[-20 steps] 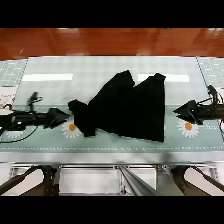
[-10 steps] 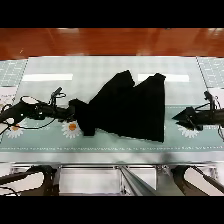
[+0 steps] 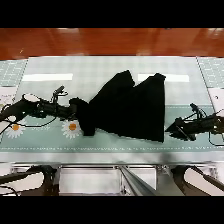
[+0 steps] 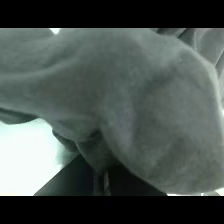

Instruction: Fold the shirts.

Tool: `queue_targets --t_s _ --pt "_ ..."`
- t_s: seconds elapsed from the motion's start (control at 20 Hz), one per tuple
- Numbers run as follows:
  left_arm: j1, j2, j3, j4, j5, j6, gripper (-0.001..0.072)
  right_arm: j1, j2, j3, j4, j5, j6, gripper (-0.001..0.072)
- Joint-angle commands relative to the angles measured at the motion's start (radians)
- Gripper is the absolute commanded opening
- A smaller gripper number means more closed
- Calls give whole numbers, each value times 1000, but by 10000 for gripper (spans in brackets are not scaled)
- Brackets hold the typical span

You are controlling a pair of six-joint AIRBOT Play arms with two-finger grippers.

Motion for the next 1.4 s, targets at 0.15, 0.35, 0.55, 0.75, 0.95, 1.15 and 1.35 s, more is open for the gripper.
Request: queue_targets --t_s 0.15,0.35,0.55,0.75,0.95,1.15,1.35 --pt "0 -1 1 0 -7 1 22 132 -111 -4 79 -84 -6 399" --pt "0 -1 1 0 7 2 22 262 -174 51 237 -185 -45 241" --pt "33 31 46 -1 -60 1 22 285 -156 214 312 -67 -164 22" --pt "106 228 237 -55 -113 -55 21 283 -23 578 266 -35 -111 22" --pt "134 497 534 -112 4 -90 21 283 78 1024 156 -45 -45 21" --pt "196 616 857 -93 38 -141 21 283 128 1419 153 -18 14 22" --pt "298 703 1080 26 37 -212 21 283 276 1516 84 -29 46 22"
